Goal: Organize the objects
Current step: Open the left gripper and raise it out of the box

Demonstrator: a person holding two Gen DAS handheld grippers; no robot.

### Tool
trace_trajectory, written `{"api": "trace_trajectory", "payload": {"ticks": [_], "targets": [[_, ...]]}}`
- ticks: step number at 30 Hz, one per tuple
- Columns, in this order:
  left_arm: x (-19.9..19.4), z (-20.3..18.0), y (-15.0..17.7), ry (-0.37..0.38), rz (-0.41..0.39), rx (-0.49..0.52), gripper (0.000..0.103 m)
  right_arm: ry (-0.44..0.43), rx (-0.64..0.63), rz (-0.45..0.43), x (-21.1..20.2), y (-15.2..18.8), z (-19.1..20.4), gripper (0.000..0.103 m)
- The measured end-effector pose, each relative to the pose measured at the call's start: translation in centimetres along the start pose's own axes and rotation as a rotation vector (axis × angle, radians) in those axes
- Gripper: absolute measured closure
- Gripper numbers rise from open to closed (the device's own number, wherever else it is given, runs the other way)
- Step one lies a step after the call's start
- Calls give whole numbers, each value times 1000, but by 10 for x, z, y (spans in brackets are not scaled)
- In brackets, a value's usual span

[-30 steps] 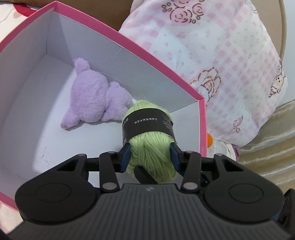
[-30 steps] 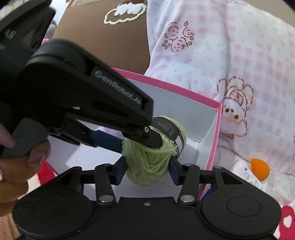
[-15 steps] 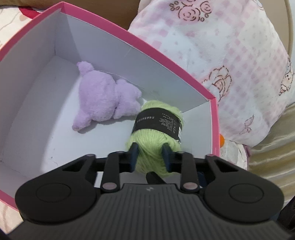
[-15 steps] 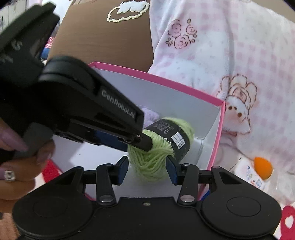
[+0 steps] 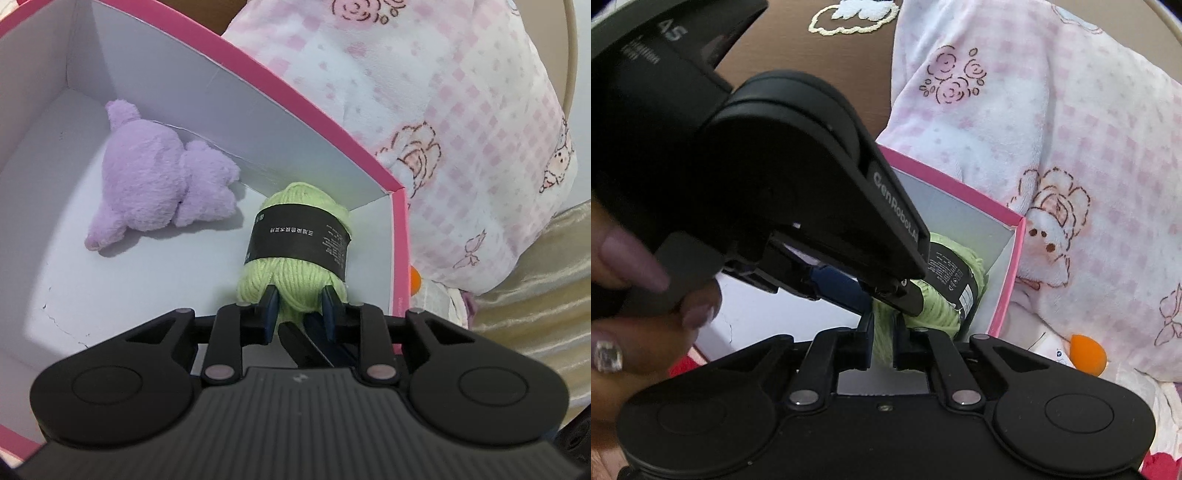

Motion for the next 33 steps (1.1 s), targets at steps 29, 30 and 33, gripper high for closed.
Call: {"api": "trace_trajectory", "payload": {"ticks": [29, 30, 33], "targets": [[-136, -64, 10, -302, -17, 287, 24, -176, 279, 11, -114, -24, -38, 41], [-142, -68, 11, -303, -22, 297, 21, -173, 270, 5, -120, -26, -37, 41], [-161, -80, 16, -302, -23, 326, 20, -184, 272, -1, -139, -33, -37, 32]]}}
Point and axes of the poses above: each gripper's, at about its wrist camera, not at the fingertips, and x roughly the way its jaws point, z to its left, y to its underside, the point moved 7 cm from there along x, roughly the way its jaws point, and after that the axes turned 6 degrees about -z, right-handed, at the moved point
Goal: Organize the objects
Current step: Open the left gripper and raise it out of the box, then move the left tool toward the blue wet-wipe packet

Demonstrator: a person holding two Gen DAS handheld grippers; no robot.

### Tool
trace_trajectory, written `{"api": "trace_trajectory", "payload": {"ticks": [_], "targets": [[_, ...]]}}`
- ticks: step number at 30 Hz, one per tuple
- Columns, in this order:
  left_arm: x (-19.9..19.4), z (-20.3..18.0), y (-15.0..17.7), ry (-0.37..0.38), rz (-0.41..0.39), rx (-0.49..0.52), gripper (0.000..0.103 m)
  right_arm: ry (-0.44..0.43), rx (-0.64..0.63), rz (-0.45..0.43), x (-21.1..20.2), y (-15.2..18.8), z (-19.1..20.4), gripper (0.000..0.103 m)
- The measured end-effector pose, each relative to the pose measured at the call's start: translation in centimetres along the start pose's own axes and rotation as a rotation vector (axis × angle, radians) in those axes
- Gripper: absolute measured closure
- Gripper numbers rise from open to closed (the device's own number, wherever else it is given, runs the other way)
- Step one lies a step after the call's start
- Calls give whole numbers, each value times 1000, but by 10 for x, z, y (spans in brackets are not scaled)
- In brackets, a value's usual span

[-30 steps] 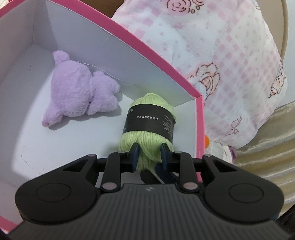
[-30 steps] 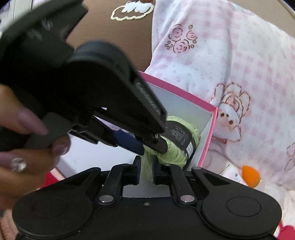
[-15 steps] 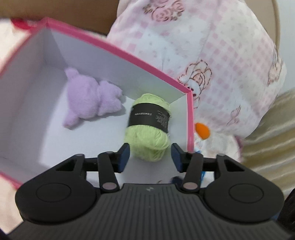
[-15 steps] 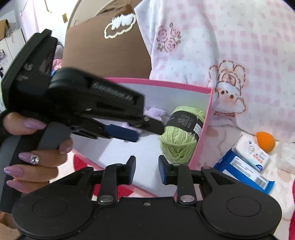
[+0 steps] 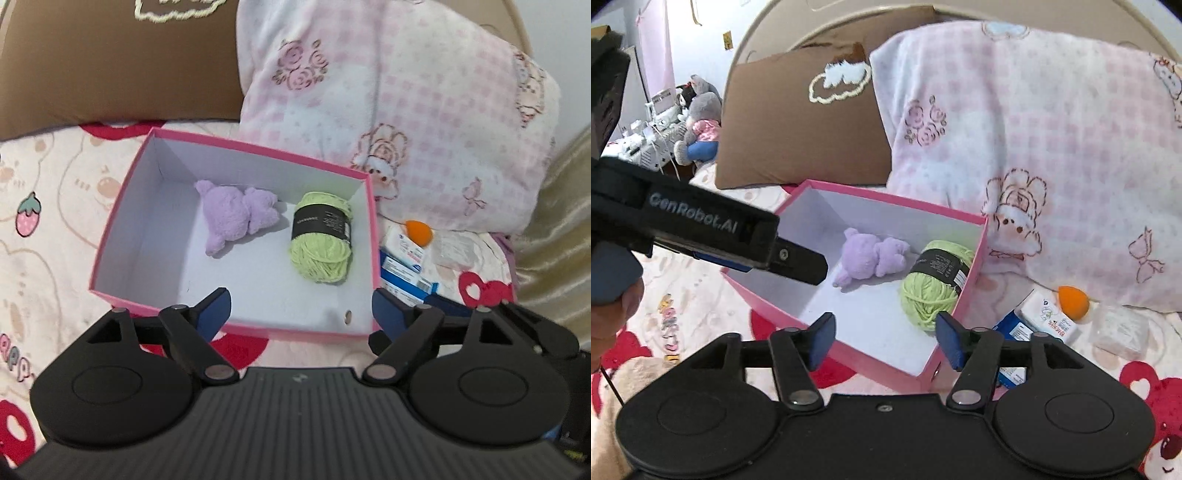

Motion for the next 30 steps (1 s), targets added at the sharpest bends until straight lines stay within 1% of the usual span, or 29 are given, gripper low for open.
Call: {"api": "trace_trajectory", "payload": {"ticks": [2, 3, 4, 8, 12, 17, 20, 23, 24, 27, 30], "targets": [[-14, -4, 3, 13, 4, 10, 19, -22, 9, -6, -11, -3, 4, 23], [-20, -7, 5, 19, 6, 11, 19, -32, 11, -7, -16, -5, 6, 14], [-26, -8, 7, 25, 5, 13, 19, -42, 10, -12, -23, -6, 8, 10], [-49, -18, 16, 40, 9, 56, 16, -50, -25, -18, -44, -7, 18, 10], [-69, -27, 23, 25, -4, 94, 12, -57, -49, -18, -64, -7, 22, 10], [-92, -40, 34, 56, 6, 131, 8, -75, -63, -11, -88, -1, 23, 10], [-100, -46, 41, 72, 22, 140, 7, -82, -84, -8, -98, 6, 20, 10], [-106, -48, 46, 61, 35, 125, 6, -69, -111, -10, -105, 14, 11, 10], [-106, -49, 47, 65, 35, 127, 4, -65, -110, -9, -107, 17, 7, 10], [-108, -56, 52, 78, 25, 144, 0, -68, -98, -6, -113, 26, -7, 10], [-102, -63, 60, 91, 33, 149, 0, -60, -63, -5, -117, 34, -24, 10]]}}
Point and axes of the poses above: each gripper's, at about its wrist camera, not at the fingertips, and x roughly the way its jaws point, z to its left, y to its underside, the point moved 7 cm from there along x, roughly the way its jaws point, and after that the axes turned 6 degrees about -z, right-handed, at the moved point
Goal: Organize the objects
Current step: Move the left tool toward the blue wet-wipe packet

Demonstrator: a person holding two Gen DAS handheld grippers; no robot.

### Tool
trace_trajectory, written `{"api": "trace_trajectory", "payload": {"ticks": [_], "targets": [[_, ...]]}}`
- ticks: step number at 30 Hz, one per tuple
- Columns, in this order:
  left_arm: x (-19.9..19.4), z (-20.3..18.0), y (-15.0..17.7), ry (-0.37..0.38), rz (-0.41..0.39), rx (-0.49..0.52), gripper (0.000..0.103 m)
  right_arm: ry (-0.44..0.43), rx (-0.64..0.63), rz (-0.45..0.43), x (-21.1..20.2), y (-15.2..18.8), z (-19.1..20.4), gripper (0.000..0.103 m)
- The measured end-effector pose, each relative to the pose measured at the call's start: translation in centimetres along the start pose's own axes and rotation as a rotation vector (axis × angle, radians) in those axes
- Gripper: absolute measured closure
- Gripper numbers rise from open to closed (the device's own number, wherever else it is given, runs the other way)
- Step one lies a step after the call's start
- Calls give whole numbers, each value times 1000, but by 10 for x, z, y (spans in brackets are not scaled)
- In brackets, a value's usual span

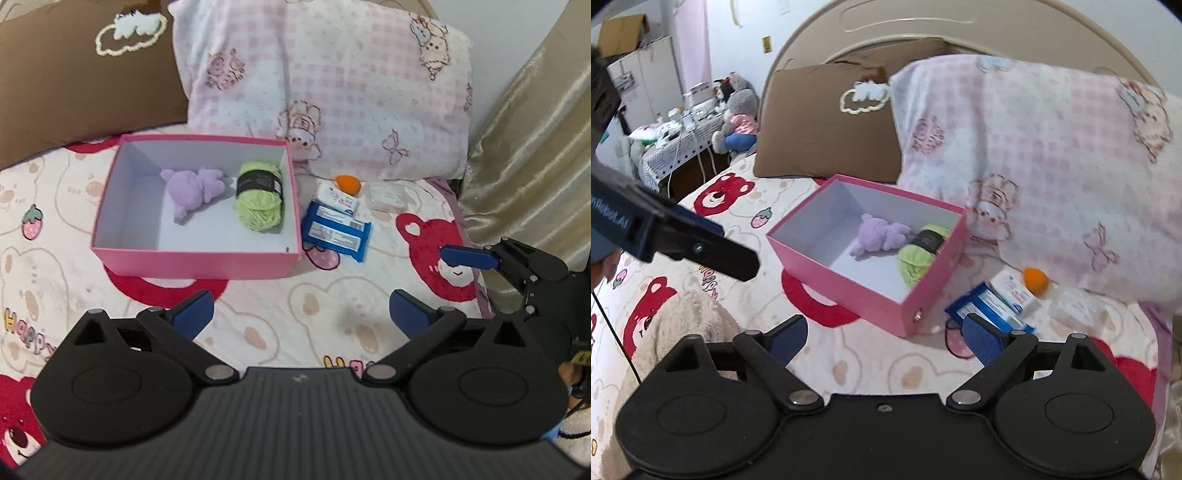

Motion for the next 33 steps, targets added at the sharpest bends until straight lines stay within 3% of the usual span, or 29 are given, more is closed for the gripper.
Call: {"api": "trace_trajectory", "payload": {"ticks": [6, 13, 21, 26, 29, 33], "targets": [[32, -15, 16, 26, 44, 11, 0, 27, -8, 28, 7, 19, -33, 10], [58, -26, 19, 26, -30, 5, 1, 49, 161, 51, 24, 39, -90, 10], [88, -41, 21, 16, -43, 48, 3, 38, 404, 58, 42, 55, -138, 10], [113, -59, 26, 36, -38, 83, 4, 51, 472, 77, 55, 65, -156, 10], [126, -68, 24, 86, -97, 81, 5, 58, 516, 99, 62, 68, -164, 10], [150, -72, 22, 73, -121, 70, 12, 56, 566, 100, 65, 69, -170, 10]]}}
Point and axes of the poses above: each gripper's, at about its wrist camera, not at the fingertips, and x roughly the way its jaws point, z to its left, y to its underside, the point moved 7 cm from there along x, roughly the way its jaws point, and after that the axes turned 6 degrees about -z, right-handed, at the moved point
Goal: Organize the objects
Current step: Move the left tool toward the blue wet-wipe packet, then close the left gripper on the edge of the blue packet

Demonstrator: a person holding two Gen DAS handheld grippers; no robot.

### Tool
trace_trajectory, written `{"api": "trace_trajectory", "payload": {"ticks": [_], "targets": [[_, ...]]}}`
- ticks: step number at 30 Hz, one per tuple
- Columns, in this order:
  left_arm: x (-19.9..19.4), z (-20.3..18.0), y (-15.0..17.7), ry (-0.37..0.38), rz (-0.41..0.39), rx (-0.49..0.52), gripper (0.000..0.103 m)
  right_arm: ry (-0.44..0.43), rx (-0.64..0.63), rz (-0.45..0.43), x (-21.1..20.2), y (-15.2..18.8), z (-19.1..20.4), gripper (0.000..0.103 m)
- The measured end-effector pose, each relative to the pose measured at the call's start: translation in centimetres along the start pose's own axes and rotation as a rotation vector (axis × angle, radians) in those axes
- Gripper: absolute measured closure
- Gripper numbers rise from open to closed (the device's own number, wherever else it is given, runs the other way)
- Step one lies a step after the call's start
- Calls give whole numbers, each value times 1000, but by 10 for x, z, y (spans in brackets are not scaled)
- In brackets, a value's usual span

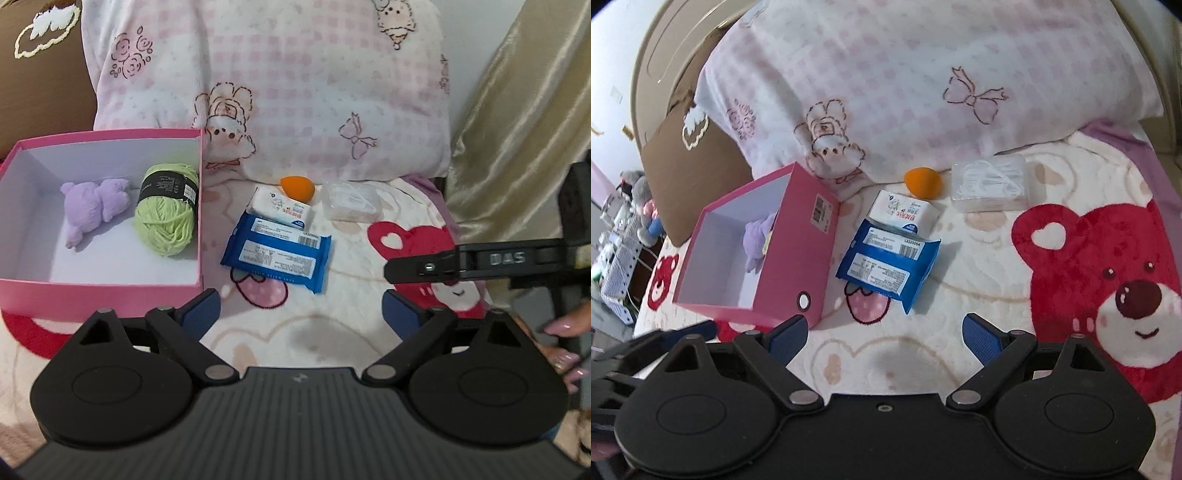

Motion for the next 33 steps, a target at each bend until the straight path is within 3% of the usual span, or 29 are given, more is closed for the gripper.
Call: {"api": "trace_trajectory", "payload": {"ticks": [5, 11, 16, 19, 24, 26, 30, 33], "targets": [[32, -8, 5, 21, 22, -8, 19, 3, 42, 13, 10, -13, -10, 10], [71, -14, 11, 30, 19, -29, 24, -70, 133, 30, 33, -26, -22, 14], [98, -11, 21, 46, 17, -46, 32, -120, 201, 35, 59, -16, -35, 22], [112, -8, 33, -23, 43, -41, 36, -95, 210, 82, 78, -5, -38, 26], [127, -5, 45, -18, 32, -35, 42, -87, 230, 103, 99, -1, -38, 30], [134, 1, 48, -11, 11, -48, 45, -75, 226, 100, 107, -2, -39, 35], [140, 5, 50, 34, -24, -61, 53, -93, 216, 89, 117, -5, -41, 59], [142, 4, 49, 71, -52, -61, 60, -99, 195, 96, 122, -4, -40, 70]]}}
Point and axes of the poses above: each gripper's, at about its wrist camera, not at the fingertips, and x roughly the way its jaws point, z to its left, y to its underside, the point moved 7 cm from there along x, roughly the way its jaws point, and after that the axes turned 6 degrees about -z, right-handed, at the moved point
